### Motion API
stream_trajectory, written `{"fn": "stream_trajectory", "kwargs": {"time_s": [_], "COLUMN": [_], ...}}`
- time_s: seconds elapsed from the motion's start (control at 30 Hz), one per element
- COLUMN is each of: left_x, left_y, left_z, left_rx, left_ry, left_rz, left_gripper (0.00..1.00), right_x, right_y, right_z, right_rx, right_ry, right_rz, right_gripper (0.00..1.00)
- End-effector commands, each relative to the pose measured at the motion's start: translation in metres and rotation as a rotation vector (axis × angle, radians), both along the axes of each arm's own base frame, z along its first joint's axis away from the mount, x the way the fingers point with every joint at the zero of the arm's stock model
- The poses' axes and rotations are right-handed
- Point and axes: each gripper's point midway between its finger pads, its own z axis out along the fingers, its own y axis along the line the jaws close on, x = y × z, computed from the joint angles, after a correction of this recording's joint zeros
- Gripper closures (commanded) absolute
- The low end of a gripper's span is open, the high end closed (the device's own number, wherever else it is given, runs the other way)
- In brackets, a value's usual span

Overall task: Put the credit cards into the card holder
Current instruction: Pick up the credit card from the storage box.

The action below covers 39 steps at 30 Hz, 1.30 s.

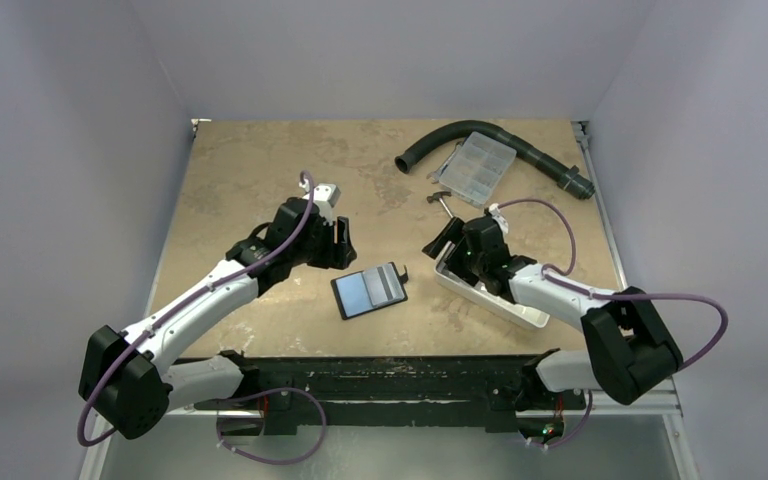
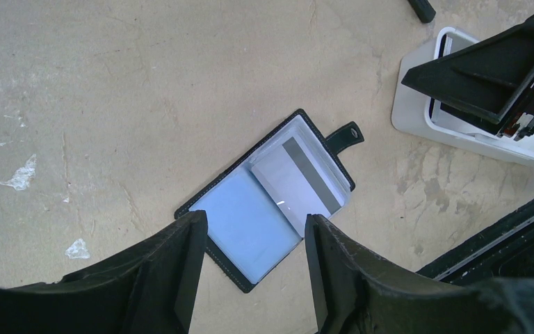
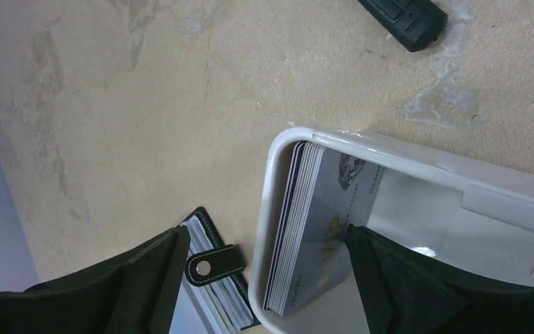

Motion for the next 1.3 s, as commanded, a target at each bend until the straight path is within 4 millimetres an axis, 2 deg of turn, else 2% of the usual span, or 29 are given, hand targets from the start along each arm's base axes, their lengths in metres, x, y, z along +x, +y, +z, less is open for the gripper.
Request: {"fn": "stream_trajectory", "kwargs": {"time_s": [0.0,0.13,0.43,0.57,0.7,1.1,1.27], "left_x": [0.005,0.005,0.006,0.006,0.005,0.006,0.005], "left_y": [-0.001,-0.002,-0.003,-0.003,-0.003,-0.003,-0.003], "left_z": [0.006,0.005,0.002,0.002,0.001,0.000,-0.002], "left_rx": [-0.013,-0.025,-0.042,-0.043,-0.044,-0.048,-0.046], "left_ry": [-0.019,-0.011,0.004,0.005,0.009,0.013,0.018], "left_rz": [-0.010,-0.016,-0.022,-0.024,-0.025,-0.026,-0.023], "left_gripper": [0.42,0.42,0.42,0.42,0.42,0.42,0.42], "right_x": [0.009,0.009,0.011,0.011,0.011,0.008,0.005], "right_y": [0.004,0.002,0.000,0.001,0.002,-0.003,-0.006], "right_z": [0.015,0.022,0.031,0.029,0.028,0.027,0.029], "right_rx": [0.061,0.077,0.107,0.117,0.129,0.126,0.121], "right_ry": [-0.062,-0.087,-0.120,-0.114,-0.112,-0.097,-0.090], "right_rz": [-0.012,-0.017,-0.019,-0.010,-0.007,-0.017,-0.028], "right_gripper": [0.07,0.10,0.25,0.34,0.47,0.75,0.81]}}
